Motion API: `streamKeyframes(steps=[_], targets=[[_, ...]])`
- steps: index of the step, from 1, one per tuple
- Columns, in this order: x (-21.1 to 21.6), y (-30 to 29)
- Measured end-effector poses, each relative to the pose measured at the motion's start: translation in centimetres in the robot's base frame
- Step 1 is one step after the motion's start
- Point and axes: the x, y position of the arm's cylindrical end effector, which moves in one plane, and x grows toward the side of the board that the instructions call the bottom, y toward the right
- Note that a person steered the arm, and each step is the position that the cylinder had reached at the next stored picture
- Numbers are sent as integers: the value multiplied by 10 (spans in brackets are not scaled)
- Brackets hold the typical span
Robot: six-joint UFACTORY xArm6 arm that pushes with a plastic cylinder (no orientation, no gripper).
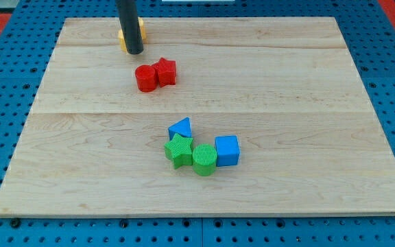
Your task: Put your arm vertically above the blue cube
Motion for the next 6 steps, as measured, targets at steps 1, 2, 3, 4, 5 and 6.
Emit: streamKeyframes(steps=[1,2,3,4,5,6], targets=[[-1,57],[6,113],[7,177],[36,276],[111,304],[136,205]])
